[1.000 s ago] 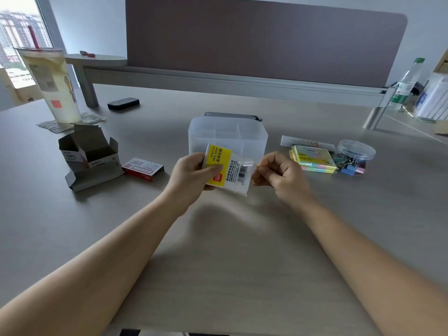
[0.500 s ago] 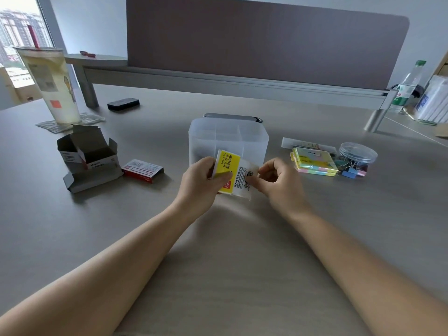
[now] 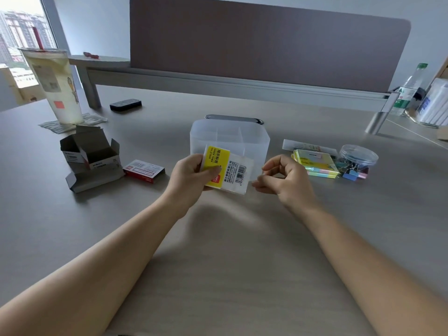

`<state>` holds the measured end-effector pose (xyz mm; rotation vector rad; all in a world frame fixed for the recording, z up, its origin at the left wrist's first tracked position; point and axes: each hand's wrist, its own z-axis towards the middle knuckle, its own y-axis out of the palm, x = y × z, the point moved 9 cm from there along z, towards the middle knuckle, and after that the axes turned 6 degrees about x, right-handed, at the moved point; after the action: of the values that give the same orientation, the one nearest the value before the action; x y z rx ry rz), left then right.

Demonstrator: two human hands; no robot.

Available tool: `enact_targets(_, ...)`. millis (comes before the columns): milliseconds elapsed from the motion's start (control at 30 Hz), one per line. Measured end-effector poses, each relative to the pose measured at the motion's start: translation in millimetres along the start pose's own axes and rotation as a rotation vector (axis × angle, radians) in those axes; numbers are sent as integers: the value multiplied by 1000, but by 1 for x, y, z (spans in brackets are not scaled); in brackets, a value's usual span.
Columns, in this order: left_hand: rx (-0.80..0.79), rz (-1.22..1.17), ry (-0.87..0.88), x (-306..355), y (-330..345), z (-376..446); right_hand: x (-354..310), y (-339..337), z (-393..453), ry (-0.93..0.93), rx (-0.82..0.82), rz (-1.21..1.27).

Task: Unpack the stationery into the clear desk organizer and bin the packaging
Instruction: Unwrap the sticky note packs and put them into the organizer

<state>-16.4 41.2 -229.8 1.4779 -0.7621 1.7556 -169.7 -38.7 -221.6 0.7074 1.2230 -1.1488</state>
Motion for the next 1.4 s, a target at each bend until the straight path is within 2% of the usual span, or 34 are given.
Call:
enact_targets(133,-38,-87,-39,-3,1,-2,-4,3,-3,-63,2,-146)
enact_targets(333,-106,-165,-86,-5,7,-4,1,13,-5,11,-115,-66)
enact_targets(467,-118,-143,-87,-5,9,-4,4,15,-5,99,-114,16)
enact_targets(667,-81,-125,-74,-4,1,-1,8,12,-4,137,-102,84)
enact_targets(800,27,-161,-72,-3,-18,3,9,-4,1,135,13,57)
enact_targets(900,77,-102,-62,-2,-27,2,7,-10,1,134,48,65)
enact_targets(1267,157,-48,-84,-2,-48,-9,7,-8,-9,234,-144,268)
enact_targets(1400,131,0,-87,-2,-48,-13,3,-15,-14,164,-116,177)
